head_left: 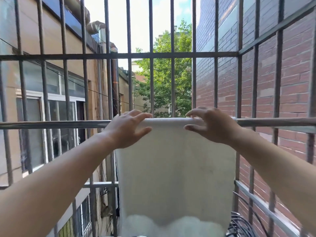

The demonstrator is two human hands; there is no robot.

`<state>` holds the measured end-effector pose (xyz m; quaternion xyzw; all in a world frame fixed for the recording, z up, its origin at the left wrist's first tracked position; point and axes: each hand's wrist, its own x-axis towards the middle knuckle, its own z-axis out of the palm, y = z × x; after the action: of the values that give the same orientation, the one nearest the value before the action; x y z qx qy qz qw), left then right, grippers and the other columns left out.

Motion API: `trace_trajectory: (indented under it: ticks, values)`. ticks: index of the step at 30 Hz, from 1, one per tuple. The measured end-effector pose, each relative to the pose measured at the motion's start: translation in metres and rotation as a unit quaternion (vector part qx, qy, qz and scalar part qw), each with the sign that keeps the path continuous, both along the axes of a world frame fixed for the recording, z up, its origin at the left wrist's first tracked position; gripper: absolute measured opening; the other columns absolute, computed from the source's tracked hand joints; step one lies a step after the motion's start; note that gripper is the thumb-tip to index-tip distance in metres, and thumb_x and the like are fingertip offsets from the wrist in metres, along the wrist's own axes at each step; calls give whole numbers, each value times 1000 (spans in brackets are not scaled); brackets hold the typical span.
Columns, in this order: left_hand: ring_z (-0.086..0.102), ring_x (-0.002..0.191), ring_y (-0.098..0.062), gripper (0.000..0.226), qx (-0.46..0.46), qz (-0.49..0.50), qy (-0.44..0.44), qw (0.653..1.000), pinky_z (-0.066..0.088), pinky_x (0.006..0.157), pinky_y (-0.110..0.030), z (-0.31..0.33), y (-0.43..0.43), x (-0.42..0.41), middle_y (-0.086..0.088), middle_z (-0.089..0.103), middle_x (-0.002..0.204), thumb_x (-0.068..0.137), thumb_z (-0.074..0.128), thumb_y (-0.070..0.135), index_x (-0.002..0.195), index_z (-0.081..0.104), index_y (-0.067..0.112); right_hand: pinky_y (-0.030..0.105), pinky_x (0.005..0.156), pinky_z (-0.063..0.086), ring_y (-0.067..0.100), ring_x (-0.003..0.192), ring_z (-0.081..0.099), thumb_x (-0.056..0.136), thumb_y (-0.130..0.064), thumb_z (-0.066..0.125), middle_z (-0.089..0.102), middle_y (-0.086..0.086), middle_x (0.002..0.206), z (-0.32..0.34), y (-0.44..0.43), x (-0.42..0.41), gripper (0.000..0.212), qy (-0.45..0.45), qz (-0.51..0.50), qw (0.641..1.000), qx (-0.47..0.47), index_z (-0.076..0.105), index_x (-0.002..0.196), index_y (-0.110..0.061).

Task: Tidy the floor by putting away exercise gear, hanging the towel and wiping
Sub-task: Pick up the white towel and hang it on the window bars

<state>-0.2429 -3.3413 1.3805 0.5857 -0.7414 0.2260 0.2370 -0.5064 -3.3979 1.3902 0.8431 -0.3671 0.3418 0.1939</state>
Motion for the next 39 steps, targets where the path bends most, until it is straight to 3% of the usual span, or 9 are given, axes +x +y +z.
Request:
trace_trajectory:
  ticks: [5,10,17,21,25,36,39]
  values:
    - [45,125,-21,57,-11,-20,35,999,42,101,-48,-23,47,-11,2,43,141,86,38,59,137,38,34,32,87,46,20,109,58,81,-49,63,60,-2,123,-34,43,7,46,-38,47,998,-17,61,119,-24]
    - [41,128,-17,56,14,-7,66,998,40,102,-42,-84,92,-7,3,41,143,87,36,59,137,38,36,23,84,40,19,103,60,80,-43,69,63,1,116,-106,77,21,43,-84,91,991,45,64,115,-19]
    - [44,125,-15,60,46,-8,154,987,36,92,-29,-184,146,0,4,46,138,84,33,66,133,44,35,35,91,48,16,109,57,81,-52,60,60,-5,123,-192,135,31,48,-62,103,982,147,58,122,-26]
    - [42,127,-15,60,78,38,166,982,38,103,-42,-250,187,4,9,46,137,83,27,69,131,45,38,34,89,46,15,109,53,81,-54,60,57,-7,118,-250,165,44,44,-45,109,966,228,60,116,-28]
    - [43,127,-14,64,131,96,153,975,35,101,-57,-312,233,8,9,48,134,82,20,71,129,46,38,32,96,40,13,119,45,83,-56,56,51,-7,128,-309,193,59,48,-7,104,949,298,54,123,-29]
    - [42,127,-15,65,183,248,250,918,36,102,-49,-397,337,-1,10,48,134,79,24,66,130,48,33,35,102,37,19,125,43,83,-57,55,49,-2,133,-406,252,85,56,58,124,887,440,48,129,-26]
    - [37,131,-13,64,199,295,248,901,33,103,-54,-403,357,-10,13,42,139,80,22,67,131,45,37,35,101,38,19,125,43,85,-58,53,49,-3,134,-417,260,88,57,104,147,870,460,47,131,-25]
